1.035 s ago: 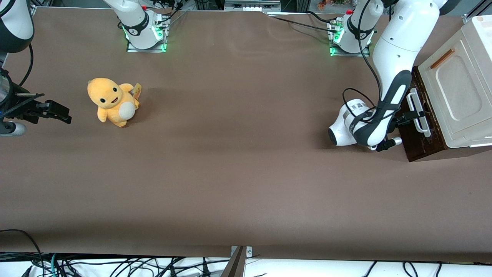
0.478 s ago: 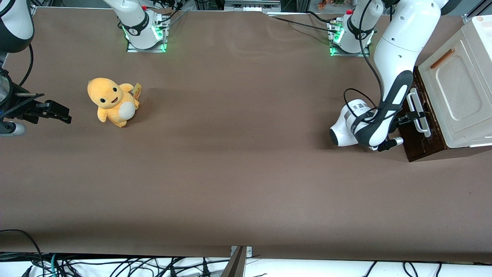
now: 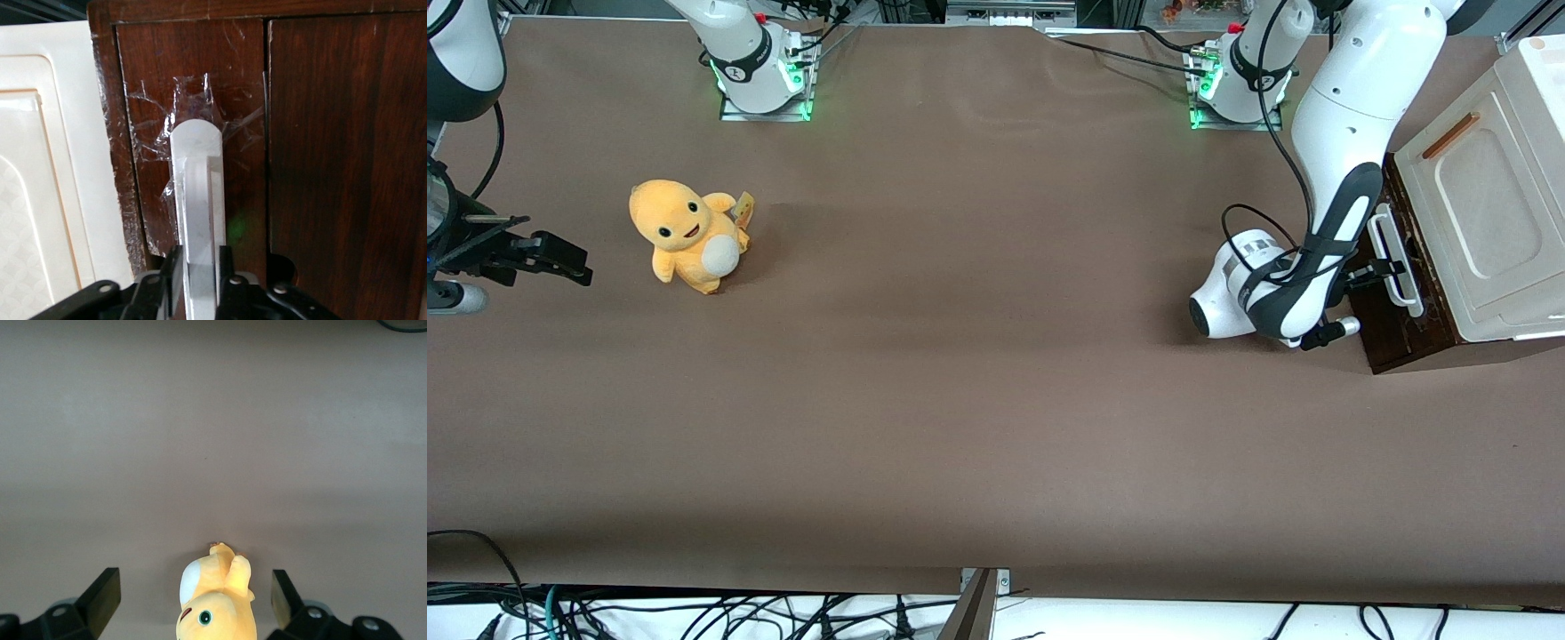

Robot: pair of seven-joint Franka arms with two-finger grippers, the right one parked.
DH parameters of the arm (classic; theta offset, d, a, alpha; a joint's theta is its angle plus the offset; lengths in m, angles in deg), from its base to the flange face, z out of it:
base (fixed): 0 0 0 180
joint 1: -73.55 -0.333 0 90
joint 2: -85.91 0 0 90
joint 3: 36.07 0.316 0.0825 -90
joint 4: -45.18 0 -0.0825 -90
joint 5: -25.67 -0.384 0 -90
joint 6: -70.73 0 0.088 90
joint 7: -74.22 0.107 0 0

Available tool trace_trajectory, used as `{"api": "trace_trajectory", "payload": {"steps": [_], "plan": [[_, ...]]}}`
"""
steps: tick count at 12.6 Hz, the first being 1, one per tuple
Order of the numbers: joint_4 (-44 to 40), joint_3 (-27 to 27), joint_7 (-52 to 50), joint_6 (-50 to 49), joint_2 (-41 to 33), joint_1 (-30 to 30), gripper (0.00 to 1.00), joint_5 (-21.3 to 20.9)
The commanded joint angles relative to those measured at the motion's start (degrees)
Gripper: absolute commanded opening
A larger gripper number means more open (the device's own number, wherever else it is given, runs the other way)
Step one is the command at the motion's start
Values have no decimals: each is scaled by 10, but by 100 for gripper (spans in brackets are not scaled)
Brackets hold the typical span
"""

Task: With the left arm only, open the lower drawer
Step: 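Close the left gripper on the white bar handle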

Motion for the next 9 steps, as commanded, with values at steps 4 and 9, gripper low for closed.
{"api": "trace_trajectory", "payload": {"steps": [4,9], "plan": [[-2,-4,-4,-6,-3,-4,12,-14],[-9,-5,-6,-7,-4,3,12,-8]]}}
